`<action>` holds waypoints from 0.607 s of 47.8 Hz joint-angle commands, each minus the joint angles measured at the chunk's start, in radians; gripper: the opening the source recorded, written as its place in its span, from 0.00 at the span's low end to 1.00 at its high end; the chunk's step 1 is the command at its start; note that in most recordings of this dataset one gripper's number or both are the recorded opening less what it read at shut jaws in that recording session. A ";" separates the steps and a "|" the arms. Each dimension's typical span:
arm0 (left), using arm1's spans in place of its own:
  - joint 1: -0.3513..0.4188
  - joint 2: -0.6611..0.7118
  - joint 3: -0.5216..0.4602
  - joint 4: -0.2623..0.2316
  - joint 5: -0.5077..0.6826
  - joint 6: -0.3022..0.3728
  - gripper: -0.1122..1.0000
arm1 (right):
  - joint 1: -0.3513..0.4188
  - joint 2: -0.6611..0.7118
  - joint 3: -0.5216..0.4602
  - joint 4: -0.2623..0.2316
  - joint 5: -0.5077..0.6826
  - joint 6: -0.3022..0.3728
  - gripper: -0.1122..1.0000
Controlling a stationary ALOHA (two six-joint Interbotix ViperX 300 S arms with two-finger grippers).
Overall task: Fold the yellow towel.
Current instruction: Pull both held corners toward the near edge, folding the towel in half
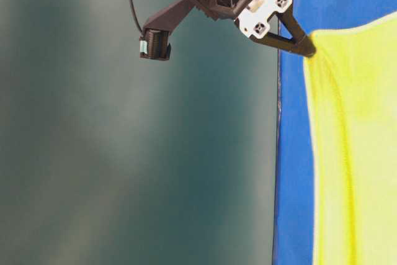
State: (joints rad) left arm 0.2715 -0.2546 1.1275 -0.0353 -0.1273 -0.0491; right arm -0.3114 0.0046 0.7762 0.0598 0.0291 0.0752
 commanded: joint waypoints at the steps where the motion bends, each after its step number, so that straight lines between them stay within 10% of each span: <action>1: -0.067 -0.020 -0.015 0.000 0.034 -0.031 0.11 | 0.044 -0.028 -0.012 0.006 0.026 0.017 0.12; 29: -0.555 0.017 -0.052 0.000 0.075 -0.337 0.11 | 0.385 -0.023 -0.008 0.006 0.072 0.261 0.12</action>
State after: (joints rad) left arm -0.2332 -0.2470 1.1060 -0.0353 -0.0491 -0.3666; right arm 0.0460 -0.0031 0.7777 0.0629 0.1089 0.3237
